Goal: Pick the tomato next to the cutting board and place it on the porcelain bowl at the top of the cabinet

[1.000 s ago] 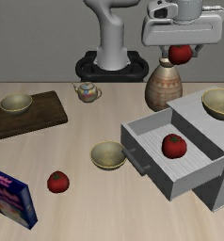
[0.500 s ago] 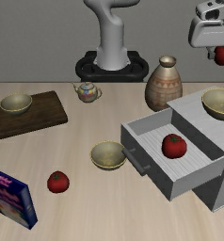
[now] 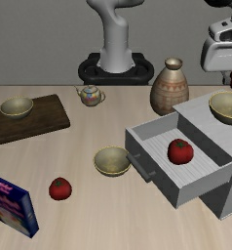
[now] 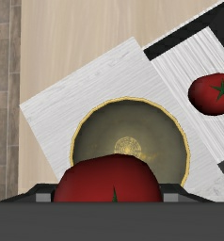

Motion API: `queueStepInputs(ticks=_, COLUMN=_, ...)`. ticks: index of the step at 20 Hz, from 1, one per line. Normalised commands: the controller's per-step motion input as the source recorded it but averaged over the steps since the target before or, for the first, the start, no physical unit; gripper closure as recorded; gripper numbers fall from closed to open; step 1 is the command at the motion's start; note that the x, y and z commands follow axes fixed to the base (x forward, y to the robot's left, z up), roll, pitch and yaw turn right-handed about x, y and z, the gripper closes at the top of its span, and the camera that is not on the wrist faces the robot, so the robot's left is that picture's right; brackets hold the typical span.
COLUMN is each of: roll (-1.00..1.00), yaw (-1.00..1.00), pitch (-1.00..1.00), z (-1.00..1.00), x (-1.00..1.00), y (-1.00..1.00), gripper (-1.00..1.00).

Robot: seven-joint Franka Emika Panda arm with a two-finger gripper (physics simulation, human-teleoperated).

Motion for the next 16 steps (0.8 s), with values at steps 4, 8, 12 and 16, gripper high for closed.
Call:
queueStepInputs(ticks=4, roll=0.00, yaw=0.00, pitch=0.00, z=-0.50, x=0.00, y=-0.50, gripper=1.00)
queueStepInputs(ticks=8, roll=0.00, yaw=0.00, pitch=0.00, z=-0.25, x=0.00, y=0.00, gripper=-1.00)
queueStepInputs(ticks=12, roll=0.00, yaw=0.00, pitch=0.00, z=0.00, x=0.00, y=0.00, gripper=-1.00)
queueStepInputs(ticks=16, roll=0.00, yaw=0.00, pitch=0.00, z=0.00, x=0.00, y=0.00, gripper=-1.00)
